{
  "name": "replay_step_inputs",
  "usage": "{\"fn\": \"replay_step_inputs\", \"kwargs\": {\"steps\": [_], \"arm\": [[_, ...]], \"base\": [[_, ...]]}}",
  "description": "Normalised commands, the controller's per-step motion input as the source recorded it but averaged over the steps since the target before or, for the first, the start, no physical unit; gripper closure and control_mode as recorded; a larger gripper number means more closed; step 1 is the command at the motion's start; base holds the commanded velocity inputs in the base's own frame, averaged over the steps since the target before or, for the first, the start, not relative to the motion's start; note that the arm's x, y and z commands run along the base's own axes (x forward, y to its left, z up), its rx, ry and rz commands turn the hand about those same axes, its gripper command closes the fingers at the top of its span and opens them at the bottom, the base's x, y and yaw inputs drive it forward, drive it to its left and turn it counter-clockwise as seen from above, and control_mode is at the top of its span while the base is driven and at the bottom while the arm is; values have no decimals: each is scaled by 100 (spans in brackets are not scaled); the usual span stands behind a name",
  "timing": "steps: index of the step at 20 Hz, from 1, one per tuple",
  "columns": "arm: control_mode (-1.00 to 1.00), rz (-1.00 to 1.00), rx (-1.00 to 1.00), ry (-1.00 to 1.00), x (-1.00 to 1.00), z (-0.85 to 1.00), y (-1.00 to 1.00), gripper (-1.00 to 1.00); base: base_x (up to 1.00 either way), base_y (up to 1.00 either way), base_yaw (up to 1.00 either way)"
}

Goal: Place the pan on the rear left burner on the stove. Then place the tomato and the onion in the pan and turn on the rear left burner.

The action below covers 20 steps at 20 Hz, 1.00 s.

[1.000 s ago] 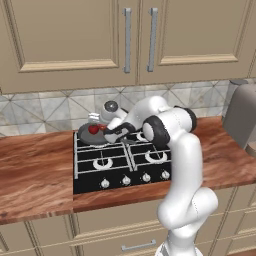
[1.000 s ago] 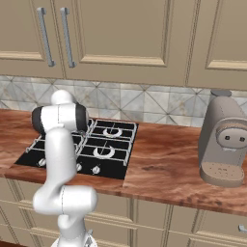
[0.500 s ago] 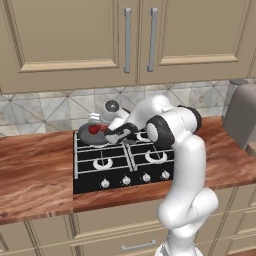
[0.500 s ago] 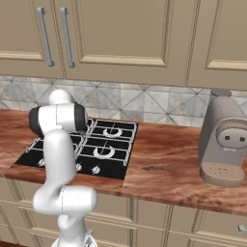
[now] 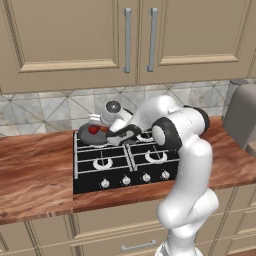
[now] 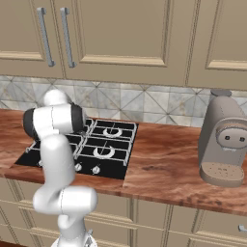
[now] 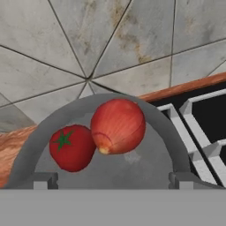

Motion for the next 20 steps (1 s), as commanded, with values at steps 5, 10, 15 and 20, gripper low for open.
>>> {"fn": "replay_step_inputs", "kwargs": {"steps": [5,10,15,20], "arm": [[-100,0,0,0,-46,2,0,-100],[-100,0,0,0,-59,7,0,-100],[-100,0,0,0,-52,25,0,-100],[-100,0,0,0,-52,30,0,-100]], "base": [[0,0,0],[0,0,0],[0,0,0],[0,0,0]]}}
